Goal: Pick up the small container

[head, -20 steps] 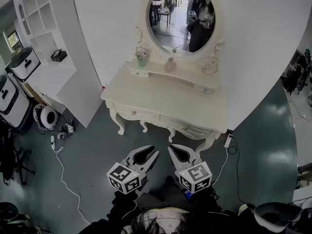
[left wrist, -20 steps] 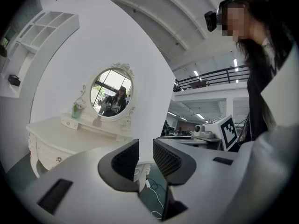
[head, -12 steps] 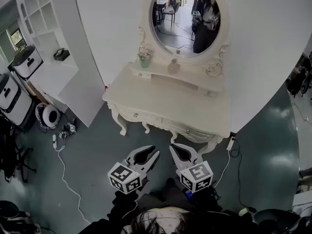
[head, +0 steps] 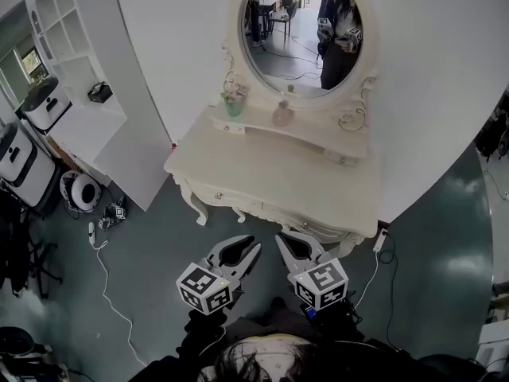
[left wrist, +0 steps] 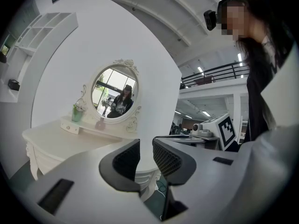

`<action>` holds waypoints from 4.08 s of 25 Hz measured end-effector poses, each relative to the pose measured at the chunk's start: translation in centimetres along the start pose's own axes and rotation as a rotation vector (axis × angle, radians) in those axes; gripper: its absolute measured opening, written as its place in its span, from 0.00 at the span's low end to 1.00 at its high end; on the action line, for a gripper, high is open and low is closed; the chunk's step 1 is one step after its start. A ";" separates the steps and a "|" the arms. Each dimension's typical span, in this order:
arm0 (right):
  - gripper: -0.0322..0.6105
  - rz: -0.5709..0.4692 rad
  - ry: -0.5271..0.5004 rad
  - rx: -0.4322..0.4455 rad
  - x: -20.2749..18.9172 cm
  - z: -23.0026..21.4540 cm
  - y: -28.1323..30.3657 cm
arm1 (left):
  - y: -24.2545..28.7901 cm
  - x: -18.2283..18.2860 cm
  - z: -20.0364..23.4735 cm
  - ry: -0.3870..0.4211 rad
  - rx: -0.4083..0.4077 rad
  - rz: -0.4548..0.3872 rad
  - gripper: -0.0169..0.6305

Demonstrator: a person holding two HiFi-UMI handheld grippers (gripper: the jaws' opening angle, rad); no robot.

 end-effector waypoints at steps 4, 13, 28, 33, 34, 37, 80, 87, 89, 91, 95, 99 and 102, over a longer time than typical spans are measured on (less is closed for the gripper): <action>0.06 0.004 0.002 0.015 0.2 -2.2 0.5 | 2.1 0.3 0.3 0.003 0.009 0.003 0.15; 0.06 0.010 0.002 0.062 0.3 -5.8 1.3 | 5.7 0.3 0.4 -0.001 0.037 0.008 0.15; 0.06 0.025 0.033 0.043 -0.2 -9.2 4.9 | 8.8 0.4 4.4 -0.021 0.026 0.047 0.15; 0.06 0.033 0.037 -0.009 0.4 -10.8 8.3 | 10.7 1.5 8.4 -0.013 -0.017 0.064 0.15; 0.06 0.035 0.039 -0.020 0.6 -11.0 9.1 | 11.0 1.9 9.4 -0.008 -0.026 0.070 0.15; 0.06 0.031 0.047 -0.057 1.8 -11.9 11.9 | 11.9 3.3 12.1 0.015 -0.064 0.090 0.15; 0.06 0.044 0.031 -0.386 7.5 -18.7 25.6 | 16.2 8.9 28.9 0.026 -0.311 0.182 0.15; 0.06 0.047 0.007 -0.374 8.3 -23.9 26.3 | 18.9 9.6 29.4 0.023 -0.260 0.169 0.15; 0.06 0.046 0.001 -0.379 8.6 -25.7 26.4 | 19.8 9.5 29.2 0.025 -0.259 0.175 0.15; 0.06 0.045 -0.006 -0.381 8.9 -27.4 26.8 | 20.5 9.5 29.0 0.029 -0.256 0.179 0.15; 0.09 0.057 -0.037 -0.359 9.5 -30.5 28.1 | 21.7 9.3 29.1 0.034 -0.241 0.190 0.15; 0.16 0.078 -0.040 -0.340 9.4 -33.1 29.9 | 22.8 9.4 29.3 0.035 -0.222 0.195 0.15; 0.23 0.107 -0.026 -0.329 8.5 -35.1 31.1 | 23.6 9.6 29.4 0.036 -0.213 0.198 0.15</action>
Point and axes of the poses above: the fingertips, and each gripper's own axes: y forward along the fingers, z to its left, x out of its top, the point moved 4 cm from there along -y, backward along the fingers, and after that the axes turned 2 degrees about z, right-handed, at the moved point
